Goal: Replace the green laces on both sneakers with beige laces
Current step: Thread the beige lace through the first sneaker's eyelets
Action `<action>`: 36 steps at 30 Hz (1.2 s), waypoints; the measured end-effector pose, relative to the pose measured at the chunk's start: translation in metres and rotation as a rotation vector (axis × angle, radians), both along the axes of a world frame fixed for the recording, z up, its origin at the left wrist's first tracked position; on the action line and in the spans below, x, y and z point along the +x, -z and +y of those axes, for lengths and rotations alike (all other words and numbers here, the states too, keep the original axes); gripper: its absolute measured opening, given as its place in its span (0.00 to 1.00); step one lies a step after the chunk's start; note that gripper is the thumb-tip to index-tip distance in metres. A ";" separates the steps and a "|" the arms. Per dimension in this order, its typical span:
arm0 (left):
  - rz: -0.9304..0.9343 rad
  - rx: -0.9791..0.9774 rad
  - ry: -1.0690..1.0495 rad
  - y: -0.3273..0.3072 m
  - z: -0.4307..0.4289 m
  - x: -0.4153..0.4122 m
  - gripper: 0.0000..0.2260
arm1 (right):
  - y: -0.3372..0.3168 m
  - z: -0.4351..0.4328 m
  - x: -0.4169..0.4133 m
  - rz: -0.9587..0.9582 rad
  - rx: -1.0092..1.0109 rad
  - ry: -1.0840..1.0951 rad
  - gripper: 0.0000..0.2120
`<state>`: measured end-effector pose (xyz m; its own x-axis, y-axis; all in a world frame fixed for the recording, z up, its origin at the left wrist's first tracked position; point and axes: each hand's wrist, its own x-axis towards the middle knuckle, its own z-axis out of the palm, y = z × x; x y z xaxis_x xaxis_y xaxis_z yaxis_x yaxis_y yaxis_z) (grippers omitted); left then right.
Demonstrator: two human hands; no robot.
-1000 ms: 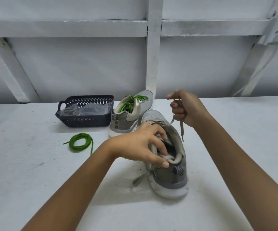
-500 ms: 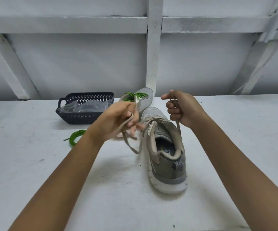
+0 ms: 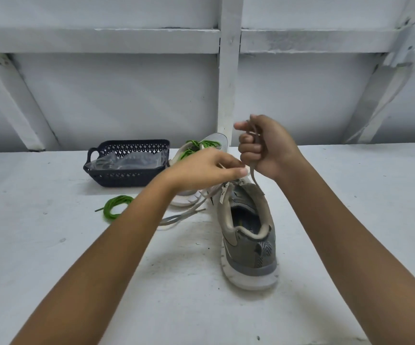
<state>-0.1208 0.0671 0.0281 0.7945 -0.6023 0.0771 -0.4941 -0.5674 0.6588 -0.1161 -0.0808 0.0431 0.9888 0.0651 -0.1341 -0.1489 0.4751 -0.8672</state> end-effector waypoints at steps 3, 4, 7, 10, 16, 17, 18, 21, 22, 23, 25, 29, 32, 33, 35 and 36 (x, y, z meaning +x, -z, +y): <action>0.157 -0.165 -0.017 0.011 -0.018 0.002 0.14 | -0.004 0.001 0.002 -0.004 0.118 0.026 0.14; 0.196 -0.206 -0.031 0.015 -0.021 0.002 0.15 | -0.004 0.000 0.002 -0.009 0.146 0.033 0.14; 0.239 -0.318 -0.106 0.019 -0.023 0.007 0.07 | 0.003 -0.009 0.004 -0.023 0.125 0.057 0.16; 0.242 -0.469 -0.254 0.013 -0.022 0.014 0.09 | 0.016 -0.021 0.001 0.033 -0.065 0.033 0.17; 0.279 -0.538 -0.367 0.000 -0.028 0.021 0.10 | 0.038 -0.025 -0.012 -0.039 -0.435 -0.105 0.09; 0.285 -0.543 -0.370 0.000 -0.030 0.022 0.10 | 0.039 -0.024 -0.013 -0.074 -0.470 -0.111 0.07; 0.286 -0.543 -0.374 0.000 -0.032 0.024 0.10 | 0.040 -0.023 -0.013 -0.098 -0.498 -0.109 0.05; 0.297 -0.529 -0.378 -0.001 -0.037 0.026 0.11 | 0.040 -0.021 -0.012 -0.136 -0.549 -0.053 0.04; 0.301 -0.518 -0.363 0.000 -0.038 0.027 0.12 | 0.041 -0.022 -0.012 -0.146 -0.564 -0.034 0.04; 0.302 -0.500 -0.345 0.000 -0.038 0.028 0.12 | 0.041 -0.023 -0.012 -0.152 -0.581 -0.019 0.04; 0.245 -0.378 -0.301 0.004 -0.035 0.030 0.13 | 0.044 -0.030 -0.012 -0.142 -0.601 0.017 0.03; 0.123 -0.066 -0.232 0.021 -0.026 0.041 0.07 | 0.055 -0.044 -0.013 -0.069 -0.559 0.119 0.03; 0.095 0.197 -0.129 0.026 -0.028 0.046 0.06 | 0.068 -0.044 -0.014 -0.048 -0.504 0.130 0.06; 0.081 0.271 -0.108 0.026 -0.030 0.047 0.07 | 0.072 -0.042 -0.014 -0.045 -0.493 0.125 0.06; 0.046 0.344 -0.103 0.027 -0.034 0.051 0.07 | 0.080 -0.039 -0.013 -0.037 -0.481 0.131 0.04; 0.031 0.363 -0.113 0.029 -0.036 0.054 0.07 | 0.083 -0.037 -0.011 -0.031 -0.479 0.145 0.04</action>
<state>-0.0668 0.0316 -0.0004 0.8561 -0.4944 -0.1504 -0.3980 -0.8165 0.4182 -0.1274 -0.1180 -0.0397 0.9870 -0.1355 -0.0859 -0.0817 0.0361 -0.9960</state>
